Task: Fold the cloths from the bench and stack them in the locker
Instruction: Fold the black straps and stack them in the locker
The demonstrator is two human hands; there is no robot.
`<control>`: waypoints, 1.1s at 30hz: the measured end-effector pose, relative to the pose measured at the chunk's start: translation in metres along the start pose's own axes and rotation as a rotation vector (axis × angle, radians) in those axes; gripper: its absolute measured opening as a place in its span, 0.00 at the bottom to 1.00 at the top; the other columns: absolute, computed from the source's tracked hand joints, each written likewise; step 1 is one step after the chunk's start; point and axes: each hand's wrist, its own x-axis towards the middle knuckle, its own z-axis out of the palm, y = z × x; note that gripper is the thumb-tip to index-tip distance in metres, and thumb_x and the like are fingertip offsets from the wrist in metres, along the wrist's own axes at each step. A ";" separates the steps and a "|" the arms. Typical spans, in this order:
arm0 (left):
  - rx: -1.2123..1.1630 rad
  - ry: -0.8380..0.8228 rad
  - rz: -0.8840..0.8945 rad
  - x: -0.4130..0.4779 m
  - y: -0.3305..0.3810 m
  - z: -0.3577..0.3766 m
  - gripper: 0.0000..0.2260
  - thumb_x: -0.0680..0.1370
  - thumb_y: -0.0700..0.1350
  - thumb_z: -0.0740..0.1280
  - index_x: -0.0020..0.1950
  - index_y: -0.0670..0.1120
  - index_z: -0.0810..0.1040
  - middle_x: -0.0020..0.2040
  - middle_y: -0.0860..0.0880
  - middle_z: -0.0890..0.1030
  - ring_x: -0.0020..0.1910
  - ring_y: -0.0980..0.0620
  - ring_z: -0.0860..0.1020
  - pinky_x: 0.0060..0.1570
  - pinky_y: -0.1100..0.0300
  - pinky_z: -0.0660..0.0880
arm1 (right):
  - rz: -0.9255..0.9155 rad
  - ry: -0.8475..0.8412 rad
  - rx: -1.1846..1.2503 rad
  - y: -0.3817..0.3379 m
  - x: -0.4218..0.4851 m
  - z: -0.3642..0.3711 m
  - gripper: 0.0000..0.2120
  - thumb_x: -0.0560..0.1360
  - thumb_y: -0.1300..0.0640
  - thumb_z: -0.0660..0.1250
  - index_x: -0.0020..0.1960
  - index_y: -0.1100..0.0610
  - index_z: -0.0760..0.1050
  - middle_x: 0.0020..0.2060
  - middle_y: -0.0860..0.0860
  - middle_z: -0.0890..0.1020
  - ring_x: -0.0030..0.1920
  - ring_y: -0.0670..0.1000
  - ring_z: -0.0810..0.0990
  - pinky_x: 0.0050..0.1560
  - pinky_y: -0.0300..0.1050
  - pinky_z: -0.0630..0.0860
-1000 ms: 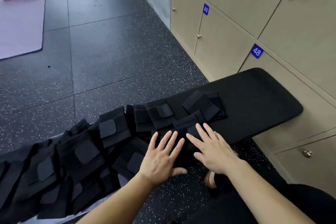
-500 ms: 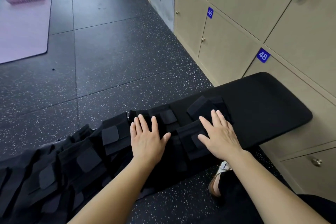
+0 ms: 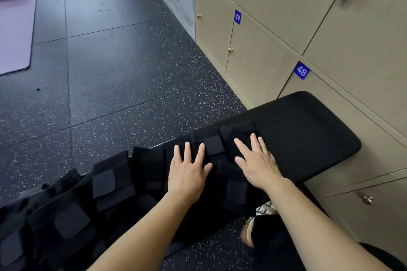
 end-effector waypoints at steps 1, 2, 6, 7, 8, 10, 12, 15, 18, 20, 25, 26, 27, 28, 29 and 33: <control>-0.012 0.001 0.006 0.003 0.004 0.000 0.28 0.82 0.62 0.46 0.80 0.56 0.41 0.81 0.43 0.46 0.78 0.37 0.42 0.75 0.48 0.51 | -0.004 0.002 -0.009 0.002 0.001 0.000 0.27 0.83 0.47 0.51 0.78 0.41 0.44 0.78 0.54 0.39 0.77 0.55 0.35 0.76 0.57 0.48; -0.019 0.003 0.008 0.007 0.006 0.000 0.28 0.83 0.62 0.46 0.80 0.56 0.41 0.81 0.43 0.46 0.78 0.37 0.42 0.75 0.48 0.52 | -0.009 0.003 -0.016 0.004 0.002 -0.001 0.27 0.83 0.47 0.51 0.78 0.42 0.44 0.78 0.55 0.38 0.77 0.55 0.35 0.76 0.57 0.48; -0.086 0.017 0.014 0.013 0.008 -0.003 0.28 0.83 0.59 0.49 0.80 0.54 0.43 0.81 0.42 0.45 0.79 0.39 0.43 0.74 0.49 0.53 | -0.023 0.015 0.023 0.013 0.001 -0.008 0.26 0.83 0.48 0.51 0.79 0.43 0.46 0.78 0.54 0.40 0.78 0.53 0.37 0.75 0.54 0.48; -0.146 0.026 -0.009 0.013 0.007 -0.004 0.29 0.83 0.59 0.50 0.80 0.53 0.43 0.80 0.42 0.45 0.79 0.41 0.44 0.75 0.49 0.53 | -0.025 0.031 0.046 0.015 0.000 -0.010 0.26 0.83 0.48 0.51 0.79 0.44 0.48 0.79 0.53 0.42 0.78 0.52 0.38 0.75 0.53 0.48; -0.222 0.043 -0.048 0.012 0.006 -0.006 0.30 0.83 0.59 0.52 0.81 0.51 0.44 0.80 0.41 0.46 0.79 0.42 0.45 0.75 0.50 0.54 | -0.024 0.056 0.070 0.017 -0.002 -0.012 0.26 0.83 0.48 0.52 0.79 0.44 0.49 0.79 0.53 0.44 0.78 0.52 0.39 0.75 0.53 0.49; -0.358 0.092 -0.150 0.011 0.004 -0.010 0.33 0.82 0.59 0.56 0.80 0.47 0.47 0.80 0.40 0.52 0.78 0.42 0.52 0.73 0.50 0.58 | -0.002 0.134 0.128 0.021 -0.004 -0.016 0.27 0.82 0.48 0.55 0.78 0.47 0.53 0.79 0.53 0.50 0.78 0.52 0.44 0.74 0.52 0.52; -0.388 0.142 -0.212 0.012 0.004 -0.012 0.36 0.80 0.60 0.60 0.80 0.43 0.49 0.78 0.42 0.60 0.75 0.42 0.59 0.70 0.50 0.62 | 0.056 0.226 0.194 0.022 -0.005 -0.020 0.28 0.81 0.47 0.59 0.78 0.51 0.57 0.77 0.54 0.58 0.77 0.53 0.52 0.73 0.51 0.57; -0.403 0.165 -0.249 0.016 0.008 -0.015 0.39 0.78 0.60 0.65 0.79 0.41 0.53 0.75 0.43 0.66 0.72 0.41 0.63 0.67 0.50 0.64 | 0.156 0.260 0.212 0.017 0.000 -0.022 0.30 0.79 0.44 0.62 0.76 0.54 0.59 0.74 0.53 0.65 0.73 0.55 0.61 0.69 0.51 0.64; -0.462 0.148 -0.303 0.022 0.012 -0.018 0.42 0.74 0.59 0.71 0.78 0.42 0.55 0.72 0.42 0.68 0.70 0.41 0.64 0.66 0.50 0.65 | 0.256 0.172 0.251 0.008 0.009 -0.018 0.38 0.77 0.39 0.63 0.77 0.57 0.53 0.75 0.55 0.61 0.74 0.57 0.59 0.69 0.52 0.62; -0.516 0.116 -0.344 0.030 0.015 -0.018 0.41 0.71 0.57 0.75 0.75 0.42 0.60 0.67 0.42 0.71 0.68 0.41 0.67 0.64 0.50 0.67 | 0.309 0.148 0.254 0.005 0.017 -0.015 0.41 0.76 0.38 0.63 0.78 0.58 0.50 0.76 0.56 0.57 0.74 0.58 0.58 0.70 0.53 0.61; -0.695 0.074 -0.302 0.047 0.027 -0.017 0.39 0.69 0.48 0.76 0.74 0.45 0.61 0.66 0.47 0.74 0.65 0.46 0.72 0.60 0.56 0.69 | 0.406 0.194 0.284 0.006 0.033 -0.018 0.39 0.71 0.41 0.70 0.73 0.53 0.57 0.71 0.55 0.64 0.70 0.57 0.62 0.67 0.54 0.62; -0.721 0.073 -0.288 0.050 0.029 -0.020 0.39 0.69 0.46 0.75 0.75 0.46 0.60 0.65 0.48 0.74 0.64 0.47 0.73 0.58 0.57 0.69 | 0.418 0.188 0.306 0.007 0.036 -0.021 0.39 0.70 0.41 0.72 0.72 0.52 0.58 0.70 0.55 0.65 0.70 0.57 0.62 0.67 0.53 0.62; -0.746 0.070 -0.274 0.053 0.031 -0.023 0.38 0.69 0.45 0.74 0.75 0.47 0.60 0.62 0.49 0.75 0.61 0.48 0.74 0.56 0.59 0.69 | 0.431 0.187 0.327 0.009 0.039 -0.024 0.39 0.68 0.42 0.74 0.71 0.52 0.58 0.69 0.55 0.66 0.69 0.57 0.63 0.66 0.52 0.63; -0.773 0.066 -0.268 0.055 0.033 -0.027 0.37 0.69 0.45 0.74 0.74 0.48 0.60 0.59 0.51 0.76 0.58 0.49 0.75 0.55 0.59 0.69 | 0.448 0.189 0.349 0.011 0.041 -0.026 0.40 0.66 0.42 0.75 0.70 0.51 0.59 0.68 0.55 0.66 0.68 0.57 0.64 0.66 0.51 0.64; -0.805 0.069 -0.266 0.058 0.035 -0.029 0.36 0.69 0.46 0.75 0.73 0.49 0.61 0.55 0.53 0.75 0.55 0.50 0.75 0.54 0.59 0.70 | 0.461 0.196 0.372 0.013 0.043 -0.029 0.40 0.65 0.43 0.76 0.69 0.51 0.59 0.67 0.55 0.67 0.67 0.57 0.65 0.65 0.51 0.65; -0.910 0.111 -0.308 0.071 0.039 -0.032 0.34 0.68 0.48 0.78 0.69 0.48 0.67 0.56 0.53 0.77 0.59 0.50 0.76 0.58 0.57 0.72 | 0.425 0.210 0.493 0.017 0.050 -0.034 0.40 0.66 0.50 0.77 0.71 0.54 0.60 0.67 0.55 0.68 0.66 0.55 0.69 0.62 0.48 0.69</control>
